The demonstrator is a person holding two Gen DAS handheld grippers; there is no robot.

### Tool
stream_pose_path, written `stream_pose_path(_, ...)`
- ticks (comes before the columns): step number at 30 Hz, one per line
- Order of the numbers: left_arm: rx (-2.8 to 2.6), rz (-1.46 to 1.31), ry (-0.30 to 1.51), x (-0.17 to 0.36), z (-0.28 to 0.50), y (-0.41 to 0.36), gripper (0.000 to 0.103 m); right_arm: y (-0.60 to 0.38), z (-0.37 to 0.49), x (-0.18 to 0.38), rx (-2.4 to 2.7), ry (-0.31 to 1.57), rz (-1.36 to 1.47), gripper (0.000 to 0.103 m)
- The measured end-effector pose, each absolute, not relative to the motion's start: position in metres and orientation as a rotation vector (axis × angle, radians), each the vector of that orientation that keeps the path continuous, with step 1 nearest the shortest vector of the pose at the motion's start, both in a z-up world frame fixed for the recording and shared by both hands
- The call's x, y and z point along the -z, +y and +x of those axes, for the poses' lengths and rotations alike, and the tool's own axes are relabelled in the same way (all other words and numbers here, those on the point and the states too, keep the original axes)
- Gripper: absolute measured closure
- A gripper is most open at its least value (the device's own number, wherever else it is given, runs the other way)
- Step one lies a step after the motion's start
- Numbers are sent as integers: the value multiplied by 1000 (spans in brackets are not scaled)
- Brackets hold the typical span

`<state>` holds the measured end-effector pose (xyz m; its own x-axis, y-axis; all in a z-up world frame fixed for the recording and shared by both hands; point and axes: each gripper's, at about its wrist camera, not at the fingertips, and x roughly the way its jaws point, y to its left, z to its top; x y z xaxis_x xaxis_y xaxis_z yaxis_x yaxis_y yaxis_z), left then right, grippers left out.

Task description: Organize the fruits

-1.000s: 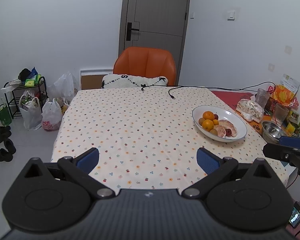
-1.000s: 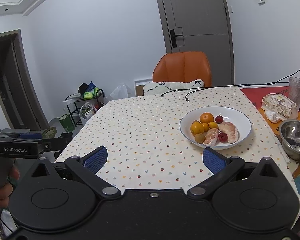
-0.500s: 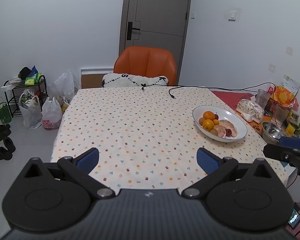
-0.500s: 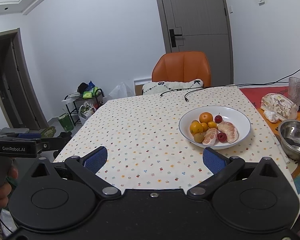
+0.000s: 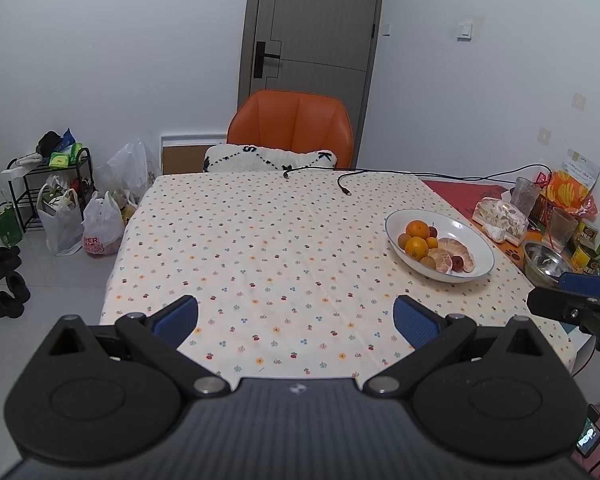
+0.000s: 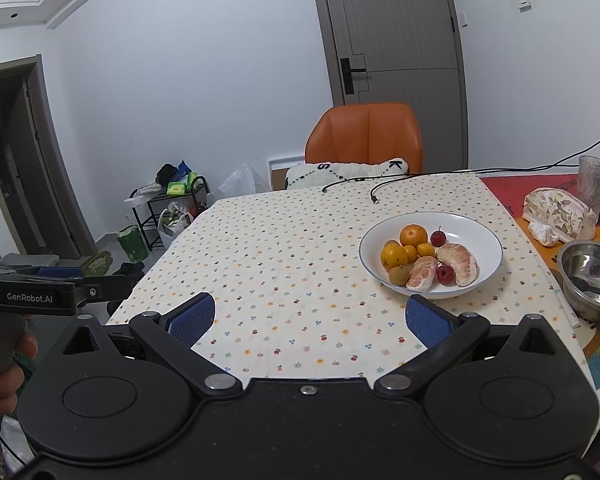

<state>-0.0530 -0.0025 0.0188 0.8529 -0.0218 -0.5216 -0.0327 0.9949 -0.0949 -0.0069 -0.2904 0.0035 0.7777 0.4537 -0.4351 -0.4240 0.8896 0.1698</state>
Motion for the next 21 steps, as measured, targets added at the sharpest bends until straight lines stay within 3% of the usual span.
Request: stream_pose_path(21,-4,-101,551,-17,-53,-3,0,-290,-7,-3,-475,489,64,0)
